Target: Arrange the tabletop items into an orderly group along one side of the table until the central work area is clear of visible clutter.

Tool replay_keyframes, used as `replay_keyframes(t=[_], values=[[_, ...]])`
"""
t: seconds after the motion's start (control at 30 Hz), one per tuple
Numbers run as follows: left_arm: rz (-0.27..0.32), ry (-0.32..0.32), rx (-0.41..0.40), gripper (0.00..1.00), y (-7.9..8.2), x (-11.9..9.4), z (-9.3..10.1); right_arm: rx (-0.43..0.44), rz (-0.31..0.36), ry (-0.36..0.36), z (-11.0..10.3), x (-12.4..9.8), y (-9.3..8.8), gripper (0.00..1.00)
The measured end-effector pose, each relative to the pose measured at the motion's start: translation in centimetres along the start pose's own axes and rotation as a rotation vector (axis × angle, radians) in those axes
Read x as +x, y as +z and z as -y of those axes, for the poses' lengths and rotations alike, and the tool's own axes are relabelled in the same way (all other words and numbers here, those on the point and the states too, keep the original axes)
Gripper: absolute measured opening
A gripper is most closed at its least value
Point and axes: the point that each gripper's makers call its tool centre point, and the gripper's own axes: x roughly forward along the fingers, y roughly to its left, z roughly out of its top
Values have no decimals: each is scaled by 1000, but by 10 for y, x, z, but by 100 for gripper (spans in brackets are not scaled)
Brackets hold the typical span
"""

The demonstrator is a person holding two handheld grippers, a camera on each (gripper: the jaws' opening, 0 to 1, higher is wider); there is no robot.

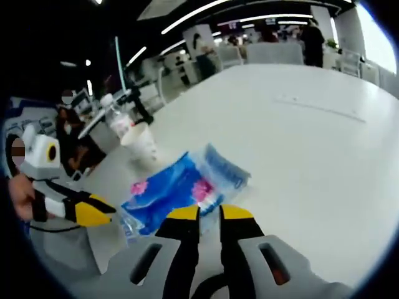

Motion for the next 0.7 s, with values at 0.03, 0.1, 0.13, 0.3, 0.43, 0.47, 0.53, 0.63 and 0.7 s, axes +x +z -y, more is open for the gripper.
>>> replay_keyframes(t=[0.03,0.1,0.13,0.3,0.43,0.47,0.53,0.63,0.7], values=[[-2,1,1,20,0,2,0,-2,1,1,0,3,3,12],[-8,6,4,20,2,5,-1,-5,0,9,-3,7,8,14],[-9,8,4,20,2,6,-2,-3,3,12,-5,8,11,14],[-14,15,-21,20,5,11,-5,35,7,45,-17,26,25,19],[-15,23,-13,20,6,16,-7,23,-13,58,-18,39,30,20],[-18,43,-11,19,5,19,-12,17,-15,57,-18,40,30,18],[-33,57,-53,17,1,24,-16,-53,-58,38,-17,43,23,10],[-12,49,-60,11,4,25,-10,-73,-77,37,-20,44,16,7],[-16,62,-38,6,3,25,-11,-57,-68,36,-17,40,14,3]])
